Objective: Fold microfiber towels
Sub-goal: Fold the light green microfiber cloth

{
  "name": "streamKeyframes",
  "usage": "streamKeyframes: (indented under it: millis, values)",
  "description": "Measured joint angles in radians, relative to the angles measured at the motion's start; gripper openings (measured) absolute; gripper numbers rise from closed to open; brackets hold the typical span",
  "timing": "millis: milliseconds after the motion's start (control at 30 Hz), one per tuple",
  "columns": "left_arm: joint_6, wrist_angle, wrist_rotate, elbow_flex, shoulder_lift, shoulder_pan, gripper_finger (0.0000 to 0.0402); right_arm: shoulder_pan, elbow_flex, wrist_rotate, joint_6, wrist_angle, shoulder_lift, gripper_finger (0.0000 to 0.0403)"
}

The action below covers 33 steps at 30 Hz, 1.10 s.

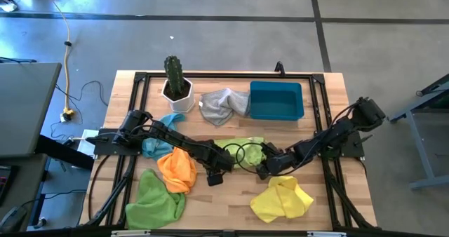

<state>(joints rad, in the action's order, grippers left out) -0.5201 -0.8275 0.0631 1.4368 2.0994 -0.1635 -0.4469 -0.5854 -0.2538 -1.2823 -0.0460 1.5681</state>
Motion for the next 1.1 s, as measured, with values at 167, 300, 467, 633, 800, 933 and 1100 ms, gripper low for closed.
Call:
streamKeyframes:
  millis: [167, 300, 467, 633, 800, 933, 1100]
  values:
    - [0.019, -0.007, -0.001, 0.001, 0.000, 0.000, 0.0119, 0.000, 0.000, 0.046, 0.023, 0.062, -0.031, 0.0003]
    - [0.071, -0.009, -0.002, 0.001, 0.000, -0.001, 0.0119, 0.000, 0.000, 0.094, 0.063, 0.149, -0.080, 0.0004]
    - [0.115, -0.008, -0.001, 0.001, 0.000, -0.001, 0.0119, 0.001, 0.000, 0.156, 0.131, 0.257, -0.142, 0.0002]
    - [0.195, -0.004, -0.002, 0.001, 0.000, -0.001, 0.0119, 0.002, 0.000, 0.193, 0.190, 0.353, -0.171, 0.0002]
    - [0.218, -0.005, -0.023, 0.004, 0.000, -0.001, 0.0119, 0.003, 0.000, 0.203, 0.210, 0.399, -0.173, 0.0003]
    - [0.211, -0.001, -0.029, 0.005, 0.000, 0.000, 0.0119, 0.015, -0.001, 0.206, 0.220, 0.402, -0.175, 0.0017]
    - [0.201, 0.002, -0.033, 0.005, 0.000, 0.000, 0.0119, 0.043, -0.001, 0.197, 0.237, 0.413, -0.214, 0.0057]
